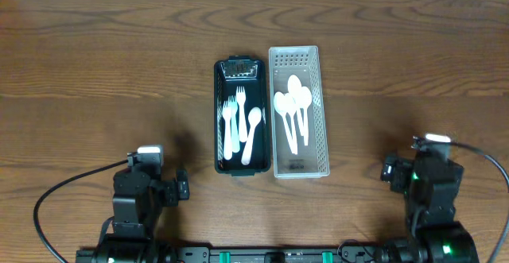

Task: Pack container

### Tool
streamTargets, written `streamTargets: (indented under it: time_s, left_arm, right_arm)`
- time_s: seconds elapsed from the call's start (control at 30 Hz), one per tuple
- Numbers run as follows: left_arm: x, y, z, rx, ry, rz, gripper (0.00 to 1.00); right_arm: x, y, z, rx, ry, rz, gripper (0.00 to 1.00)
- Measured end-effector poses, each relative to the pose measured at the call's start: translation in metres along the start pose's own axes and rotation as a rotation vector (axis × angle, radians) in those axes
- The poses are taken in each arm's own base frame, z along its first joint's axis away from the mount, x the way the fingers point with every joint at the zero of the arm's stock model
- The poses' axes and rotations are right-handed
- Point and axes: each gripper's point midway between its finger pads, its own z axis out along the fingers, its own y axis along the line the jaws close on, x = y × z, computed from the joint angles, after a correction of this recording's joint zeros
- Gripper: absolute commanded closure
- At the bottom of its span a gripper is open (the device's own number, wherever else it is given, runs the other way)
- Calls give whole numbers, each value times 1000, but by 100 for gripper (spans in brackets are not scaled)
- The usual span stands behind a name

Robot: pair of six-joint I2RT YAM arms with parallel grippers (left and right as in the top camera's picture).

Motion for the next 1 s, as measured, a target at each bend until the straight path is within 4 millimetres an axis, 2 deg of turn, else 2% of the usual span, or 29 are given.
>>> streamTargets:
  time_s: [0.13,0.27,0.33,0.4,0.57,0.63,0.73,0.8,0.9,1.0]
  left_arm:
    - [18,1,-1,-5,75,7,2]
    - [27,2,-1,-7,112,10,2]
    - [28,2,-1,-8,114,10,2]
    - [28,2,-1,-8,114,10,2]
    - [28,2,-1,-8,113,10,2]
    - [28,2,-1,-8,114,10,2]
    - [28,2,-1,-7,115,10,2]
    - [28,2,-1,-6,116,10,2]
    - [28,2,-1,-5,116,10,2]
    - [29,2,-1,-5,117,10,2]
  right_arm:
    - [-8,-7,-18,-8,-91,38,1]
    - [4,-13,-31,-10,-101,42,1]
    - [3,-12,-36,-31,-128,52,1]
    - [-8,-7,-43,-78,-204,80,1]
    - [-58,9,-50,-184,-504,176,1]
    - [-68,15,-46,-209,-593,200,1]
    - [-66,23,-32,-228,-658,221,1]
    - [-57,28,-20,-240,-654,244,1]
    - [-33,35,3,-256,-574,298,1]
    - [-32,37,4,-273,-569,336,1]
